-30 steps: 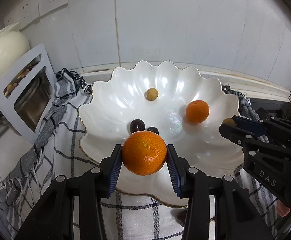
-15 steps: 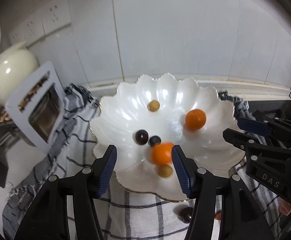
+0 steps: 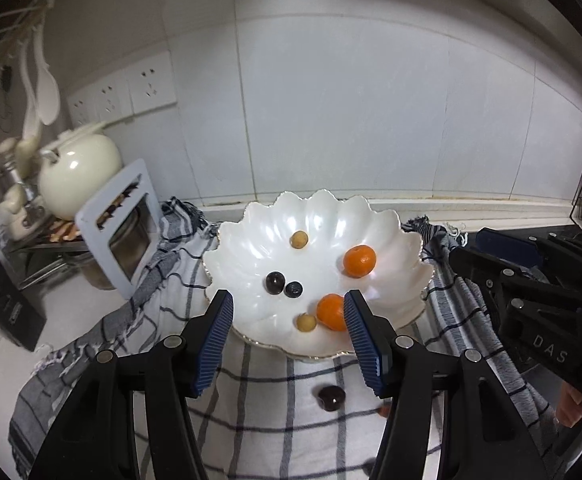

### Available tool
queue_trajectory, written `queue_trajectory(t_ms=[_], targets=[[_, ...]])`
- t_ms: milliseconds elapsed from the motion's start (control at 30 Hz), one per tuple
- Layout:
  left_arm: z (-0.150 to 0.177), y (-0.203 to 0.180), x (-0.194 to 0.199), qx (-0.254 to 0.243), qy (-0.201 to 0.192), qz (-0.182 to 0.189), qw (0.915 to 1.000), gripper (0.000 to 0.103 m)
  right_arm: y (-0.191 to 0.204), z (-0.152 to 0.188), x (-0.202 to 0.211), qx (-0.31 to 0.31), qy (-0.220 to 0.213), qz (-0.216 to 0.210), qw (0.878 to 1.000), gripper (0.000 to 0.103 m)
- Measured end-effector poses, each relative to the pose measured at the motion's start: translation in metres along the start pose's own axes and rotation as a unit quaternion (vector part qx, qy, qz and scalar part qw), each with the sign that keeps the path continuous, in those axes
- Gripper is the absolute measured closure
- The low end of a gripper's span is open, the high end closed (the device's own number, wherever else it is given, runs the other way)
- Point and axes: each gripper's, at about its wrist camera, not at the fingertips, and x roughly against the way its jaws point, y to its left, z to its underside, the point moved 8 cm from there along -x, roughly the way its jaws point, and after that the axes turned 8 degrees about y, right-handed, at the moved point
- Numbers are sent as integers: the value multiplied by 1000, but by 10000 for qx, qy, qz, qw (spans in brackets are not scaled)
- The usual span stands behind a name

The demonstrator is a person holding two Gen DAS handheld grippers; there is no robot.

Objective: Organize fruits
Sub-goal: 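Open both tools to release the fruits into the bowl, then move the left tool to the dark blueberry while the right tool approaches the red date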

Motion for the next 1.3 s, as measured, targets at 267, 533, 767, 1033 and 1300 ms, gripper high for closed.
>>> queue_trajectory(t_ms=[267,533,767,1033,1300], targets=[[17,-6,36,211,-199,-261,9992,46,-2,13,27,133,-227,-131,9996,67],[41,-14,60,432,-270,-526,9973,46,-1,32,39,358,-250,-314,9986,67],[70,-25,65,578,-158,-704,9957,46,-2,53,41,535,-159,-446,9974,67],[100,-31,61,756,-24,-754,9943,46,-1,73,33,741,23,-571,9956,67],[120,-39,52,901,92,-757,9930,46,5,93,17,1006,321,-736,9917,67]])
